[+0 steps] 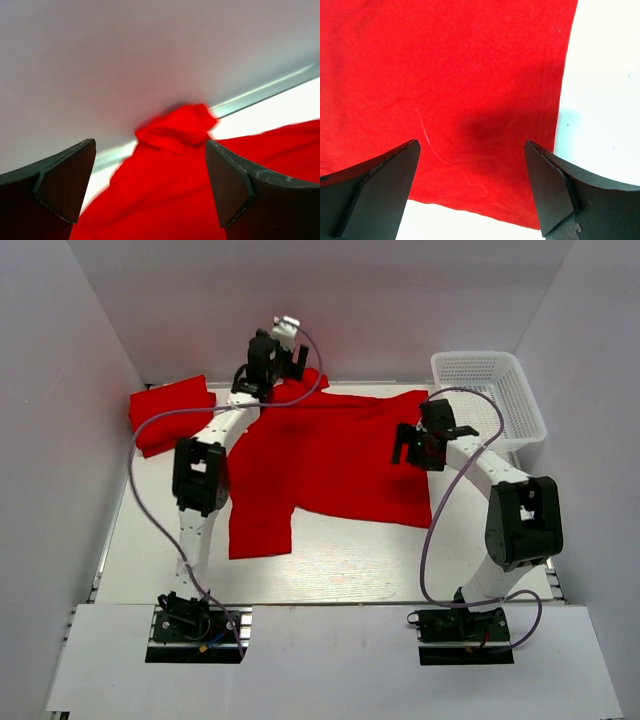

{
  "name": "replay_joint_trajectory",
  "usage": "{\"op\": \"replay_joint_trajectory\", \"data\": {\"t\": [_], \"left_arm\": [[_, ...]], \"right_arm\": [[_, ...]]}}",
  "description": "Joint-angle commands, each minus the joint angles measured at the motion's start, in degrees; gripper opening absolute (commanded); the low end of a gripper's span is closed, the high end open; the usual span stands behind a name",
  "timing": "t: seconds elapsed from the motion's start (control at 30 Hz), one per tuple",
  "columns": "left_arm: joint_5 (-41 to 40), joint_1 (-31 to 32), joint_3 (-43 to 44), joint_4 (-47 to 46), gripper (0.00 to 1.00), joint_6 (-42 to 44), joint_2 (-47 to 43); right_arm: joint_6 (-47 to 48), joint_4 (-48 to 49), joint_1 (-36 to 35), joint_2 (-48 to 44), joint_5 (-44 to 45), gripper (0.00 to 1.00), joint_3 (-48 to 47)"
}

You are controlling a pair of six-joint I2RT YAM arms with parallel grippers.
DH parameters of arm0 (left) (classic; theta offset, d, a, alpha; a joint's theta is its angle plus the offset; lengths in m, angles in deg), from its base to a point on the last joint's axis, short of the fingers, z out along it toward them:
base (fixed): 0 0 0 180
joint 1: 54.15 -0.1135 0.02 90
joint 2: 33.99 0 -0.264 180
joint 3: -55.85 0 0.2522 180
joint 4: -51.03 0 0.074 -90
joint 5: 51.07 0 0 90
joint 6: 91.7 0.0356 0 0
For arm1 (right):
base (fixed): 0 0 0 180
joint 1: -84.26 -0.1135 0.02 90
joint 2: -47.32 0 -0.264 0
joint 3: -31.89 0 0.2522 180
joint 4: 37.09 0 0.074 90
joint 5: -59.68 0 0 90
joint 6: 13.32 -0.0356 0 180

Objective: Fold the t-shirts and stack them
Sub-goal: Flatten out the tshirt, then grap the side of the flattened tshirt closest away from the robot with both arms

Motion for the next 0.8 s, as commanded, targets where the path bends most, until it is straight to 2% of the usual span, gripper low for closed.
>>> {"op": "replay_joint_trajectory", "data": {"t": [0.0, 0.03, 0.07, 0.1, 0.2, 0.27, 0.37, 0.4, 0.47, 0.57, 0.77], "left_arm": [[-3.23, 0.28, -2.28, 20.01, 1.00, -15.80, -15.22], [-4.02, 0.28, -4.93, 25.52, 1.00, -18.37, -17.41], [-4.03, 0.28, -8.26, 27.14, 1.00, -20.40, -22.05], [-3.51, 0.28, -15.08, 28.90, 1.00, -23.64, -24.18], [-2.79, 0.28, -24.52, 37.67, 1.00, -25.85, -30.42], [-2.80, 0.28, -29.10, 46.18, 1.00, -30.69, -32.72], [-2.62, 0.81, -43.15, 49.39, 1.00, -37.19, -41.23], [-2.62, 0.81, -50.50, 49.39, 1.00, -38.77, -44.04], [-3.41, 0.81, -59.13, 49.92, 1.00, -44.04, -53.18], [-4.91, 0.81, -66.89, 52.47, 1.00, -49.59, -63.18], [-4.73, 0.81, -77.37, 56.69, 1.00, -57.85, -72.09]], "right_arm": [[-2.91, -1.85, 0.20, -3.45, 1.53, 0.90, 0.91], [-3.96, -2.03, 0.29, -4.84, 2.23, 0.90, 1.70], [-4.58, -2.03, 0.29, -5.20, 2.24, 0.90, 3.45], [-4.93, -1.77, 0.20, -5.73, 1.54, 0.90, 4.34], [-6.43, -0.89, 0.29, -9.15, 0.57, 0.90, 7.40], [-8.35, -1.59, 0.12, -11.26, 2.40, 0.90, 9.34], [-10.56, -2.55, 0.30, -14.85, 2.94, 0.90, 13.30], [-11.26, -2.30, 0.12, -15.92, 3.11, 0.90, 14.88], [-12.23, -2.12, 0.29, -18.55, 4.69, 0.90, 17.61], [-12.59, -2.99, 0.20, -21.72, 6.11, 0.90, 20.60], [-12.76, -3.52, 0.29, -24.45, 6.63, 0.90, 23.24]]}}
